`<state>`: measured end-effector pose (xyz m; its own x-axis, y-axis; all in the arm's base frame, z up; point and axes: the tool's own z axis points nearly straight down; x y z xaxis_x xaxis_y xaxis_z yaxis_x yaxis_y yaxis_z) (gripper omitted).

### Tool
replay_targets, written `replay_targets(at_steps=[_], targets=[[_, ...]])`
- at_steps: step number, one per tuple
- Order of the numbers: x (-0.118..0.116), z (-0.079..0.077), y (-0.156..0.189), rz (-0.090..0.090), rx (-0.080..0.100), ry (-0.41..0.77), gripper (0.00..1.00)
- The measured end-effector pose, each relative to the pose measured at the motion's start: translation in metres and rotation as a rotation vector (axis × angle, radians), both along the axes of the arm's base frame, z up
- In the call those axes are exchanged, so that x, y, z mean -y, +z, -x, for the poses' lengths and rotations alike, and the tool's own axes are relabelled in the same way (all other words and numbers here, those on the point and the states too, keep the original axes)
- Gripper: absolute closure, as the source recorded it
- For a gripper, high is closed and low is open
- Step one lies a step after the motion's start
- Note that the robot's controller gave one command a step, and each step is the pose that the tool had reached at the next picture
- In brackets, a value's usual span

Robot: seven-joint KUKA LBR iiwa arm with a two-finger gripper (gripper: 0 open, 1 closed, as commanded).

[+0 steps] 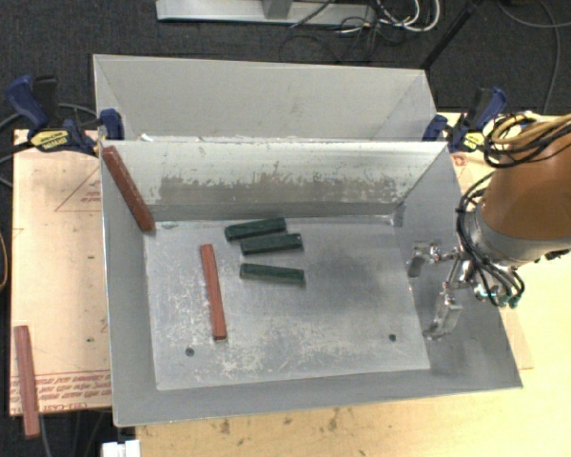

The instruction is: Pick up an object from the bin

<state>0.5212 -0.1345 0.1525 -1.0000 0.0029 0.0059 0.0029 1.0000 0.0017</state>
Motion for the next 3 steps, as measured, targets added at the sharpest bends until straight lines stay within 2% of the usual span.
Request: replay_targets(at_steps=[1, 2, 3], targets=[[-0.056, -0.078, -0.085, -0.002, 0.008, 0.209, 0.00], [-0.116, -0.114, -0.051, -0.002, 0.015, 0.254, 0.00], [-0.205, -0.124, -0.068, -0.003, 0.010, 0.055, 0.00]])
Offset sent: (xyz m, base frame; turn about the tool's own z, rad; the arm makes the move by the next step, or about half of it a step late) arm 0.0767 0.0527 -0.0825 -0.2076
